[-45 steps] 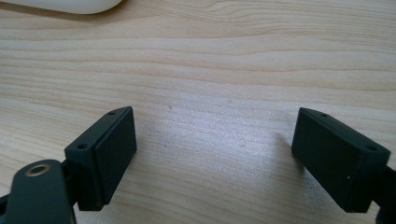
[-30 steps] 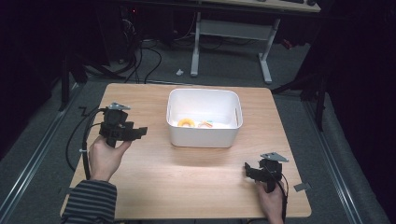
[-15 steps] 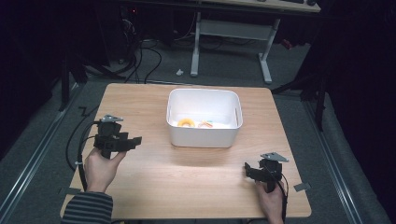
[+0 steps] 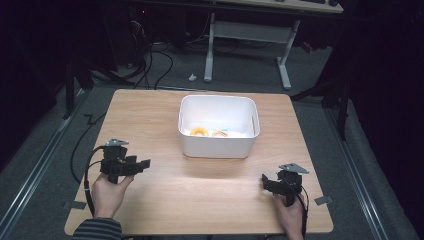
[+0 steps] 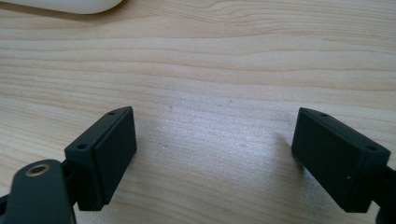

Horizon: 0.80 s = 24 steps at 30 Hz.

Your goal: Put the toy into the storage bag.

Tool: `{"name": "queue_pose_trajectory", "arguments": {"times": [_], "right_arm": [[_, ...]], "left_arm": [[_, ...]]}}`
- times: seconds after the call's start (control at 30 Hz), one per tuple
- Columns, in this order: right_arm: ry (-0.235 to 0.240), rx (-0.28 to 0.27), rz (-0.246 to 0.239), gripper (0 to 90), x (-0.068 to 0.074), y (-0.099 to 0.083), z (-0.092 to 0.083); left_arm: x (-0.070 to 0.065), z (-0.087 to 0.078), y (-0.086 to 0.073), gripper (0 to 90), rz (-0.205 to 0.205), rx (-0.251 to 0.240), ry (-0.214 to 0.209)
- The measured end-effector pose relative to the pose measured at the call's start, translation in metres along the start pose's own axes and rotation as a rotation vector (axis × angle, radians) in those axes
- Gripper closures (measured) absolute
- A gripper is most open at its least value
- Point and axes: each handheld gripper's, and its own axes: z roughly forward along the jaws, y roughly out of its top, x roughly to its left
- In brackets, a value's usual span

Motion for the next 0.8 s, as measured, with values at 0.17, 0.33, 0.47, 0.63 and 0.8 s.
{"name": "queue_pose_trajectory", "arguments": {"times": [0.17, 0.33, 0.47, 0.63, 0.8], "right_arm": [[0.000, 0.000, 0.000, 13.8, 0.000, 0.000, 0.000], [0.001, -0.001, -0.003, 13.8, 0.000, 0.000, 0.000], [0.001, 0.000, -0.003, 13.8, 0.000, 0.000, 0.000], [0.001, -0.001, -0.003, 13.8, 0.000, 0.000, 0.000], [0.001, -0.001, -0.003, 13.8, 0.000, 0.000, 0.000]], "left_arm": [[0.003, 0.013, -0.016, 40.2, -0.020, 0.016, -0.005], [0.004, 0.028, -0.032, 40.2, -0.004, 0.004, 0.034], [0.004, 0.042, -0.043, 40.2, 0.019, 0.013, 0.079], [0.003, 0.056, -0.055, 39.9, 0.055, 0.008, 0.137], [0.003, 0.061, -0.067, 33.6, 0.076, -0.084, 0.142]]}}
